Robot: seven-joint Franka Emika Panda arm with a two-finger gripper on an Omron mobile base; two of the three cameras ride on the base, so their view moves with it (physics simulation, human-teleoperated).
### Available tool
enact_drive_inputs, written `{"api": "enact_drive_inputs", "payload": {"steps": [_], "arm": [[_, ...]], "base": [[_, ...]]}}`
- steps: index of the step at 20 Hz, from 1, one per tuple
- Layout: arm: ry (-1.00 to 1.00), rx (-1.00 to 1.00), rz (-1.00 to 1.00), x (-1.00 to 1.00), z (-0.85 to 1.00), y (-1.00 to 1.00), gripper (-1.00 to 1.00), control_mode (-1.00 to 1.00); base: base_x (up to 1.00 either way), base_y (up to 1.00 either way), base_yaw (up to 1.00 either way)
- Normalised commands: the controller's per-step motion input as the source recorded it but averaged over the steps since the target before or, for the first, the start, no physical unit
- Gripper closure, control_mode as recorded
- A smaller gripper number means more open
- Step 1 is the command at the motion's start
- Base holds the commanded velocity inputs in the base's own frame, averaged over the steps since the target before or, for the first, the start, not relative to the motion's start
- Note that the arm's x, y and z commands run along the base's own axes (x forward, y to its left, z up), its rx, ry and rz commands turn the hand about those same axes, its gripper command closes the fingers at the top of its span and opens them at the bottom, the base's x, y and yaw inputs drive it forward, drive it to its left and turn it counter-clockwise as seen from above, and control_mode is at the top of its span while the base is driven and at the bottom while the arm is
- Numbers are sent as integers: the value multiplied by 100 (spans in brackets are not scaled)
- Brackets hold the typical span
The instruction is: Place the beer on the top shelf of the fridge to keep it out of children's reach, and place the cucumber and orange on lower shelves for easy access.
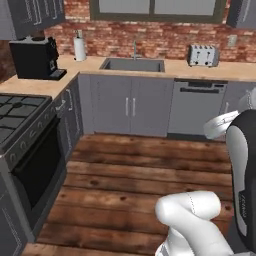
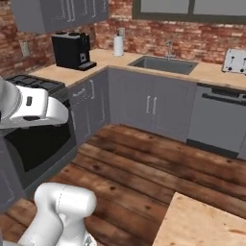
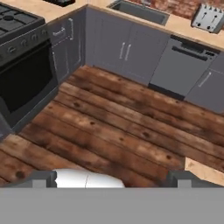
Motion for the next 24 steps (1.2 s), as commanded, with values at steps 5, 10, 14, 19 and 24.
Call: {"api": "enact_drive_inputs", "payload": {"steps": [5, 10, 14, 19, 24], "arm": [[0, 0, 0, 0, 0, 0, -100, 100], [0, 0, 0, 0, 0, 0, -100, 100], [0, 0, 0, 0, 0, 0, -100, 100], [0, 0, 0, 0, 0, 0, -100, 100], [0, 0, 0, 0, 0, 0, -100, 100]], "base": [[68, 9, 54], [79, 2, 62], [89, 0, 61], [93, 0, 61], [81, 0, 64]]}}
